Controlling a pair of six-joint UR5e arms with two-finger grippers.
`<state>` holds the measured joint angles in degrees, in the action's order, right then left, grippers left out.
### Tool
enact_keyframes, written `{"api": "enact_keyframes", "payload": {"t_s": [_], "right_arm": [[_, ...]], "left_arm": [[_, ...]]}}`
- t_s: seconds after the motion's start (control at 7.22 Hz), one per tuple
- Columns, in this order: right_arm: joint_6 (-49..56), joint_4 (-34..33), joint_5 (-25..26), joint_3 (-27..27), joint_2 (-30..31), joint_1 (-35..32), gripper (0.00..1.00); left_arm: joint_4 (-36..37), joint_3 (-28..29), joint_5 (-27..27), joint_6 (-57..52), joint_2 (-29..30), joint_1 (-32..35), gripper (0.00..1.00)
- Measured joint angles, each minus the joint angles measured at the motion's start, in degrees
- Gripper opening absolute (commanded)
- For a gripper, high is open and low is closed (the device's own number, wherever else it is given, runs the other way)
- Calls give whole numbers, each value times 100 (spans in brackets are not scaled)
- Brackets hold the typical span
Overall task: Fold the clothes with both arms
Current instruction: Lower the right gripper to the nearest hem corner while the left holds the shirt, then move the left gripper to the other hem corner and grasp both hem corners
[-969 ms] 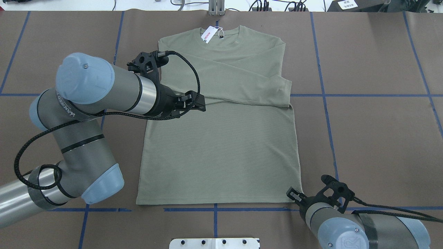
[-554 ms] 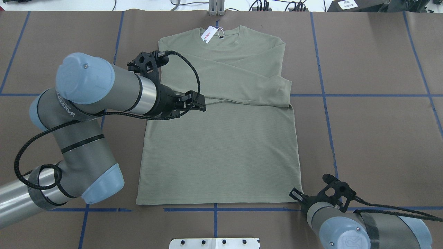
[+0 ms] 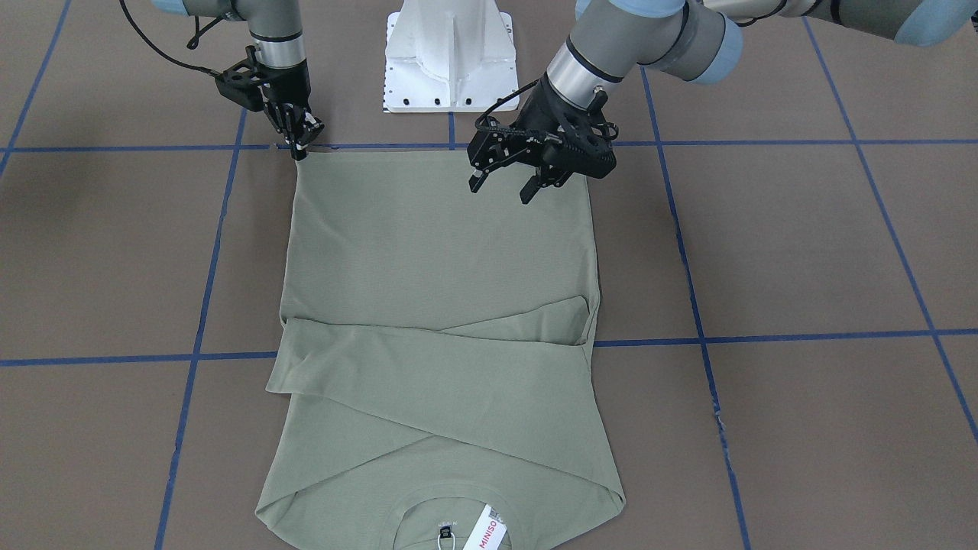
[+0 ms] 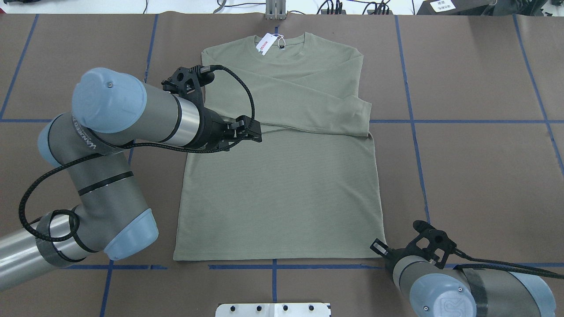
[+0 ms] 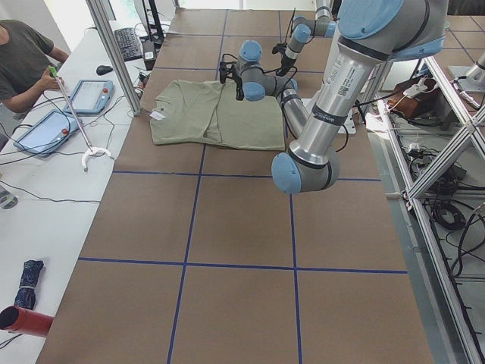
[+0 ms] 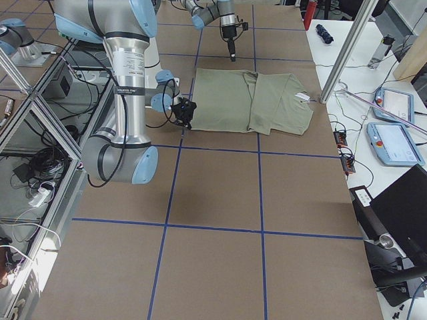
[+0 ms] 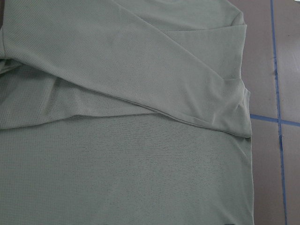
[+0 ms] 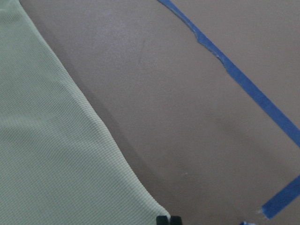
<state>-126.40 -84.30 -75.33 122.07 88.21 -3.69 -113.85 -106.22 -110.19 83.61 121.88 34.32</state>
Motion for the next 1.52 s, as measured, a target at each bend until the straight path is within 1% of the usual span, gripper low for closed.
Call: {"api": "enact_keyframes", "payload": {"t_s": [0.14, 0.28, 0.42, 0.69, 0.97, 1.25, 1.38, 1.52], "right_arm": [[1, -171, -82, 139, -10, -26, 0], [1, -290, -150, 234, -20, -57, 0], [1, -342, -183, 280, -30, -72, 0], [14, -371, -199, 317, -45, -98, 0], [42, -376, -201, 356, -49, -131, 0], [52, -377, -200, 387, -50, -144, 0], [53, -377, -198, 387, -50, -143, 0], [54, -377, -197, 388, -50, -142, 0]], "left_arm": [[217, -43, 10, 176, -27, -29, 86], [551, -203, 49, 345, -128, -112, 86], [801, -465, 221, 581, -335, -348, 86], [1291, -870, 920, 1292, -714, -1128, 86], [1771, -1073, 1384, 1775, -910, -1680, 86], [2269, -1171, 1554, 1940, -1039, -1960, 86], [2422, -1201, 1588, 2014, -1146, -2081, 85], [2485, -1219, 1614, 2084, -1287, -2171, 82]]}}
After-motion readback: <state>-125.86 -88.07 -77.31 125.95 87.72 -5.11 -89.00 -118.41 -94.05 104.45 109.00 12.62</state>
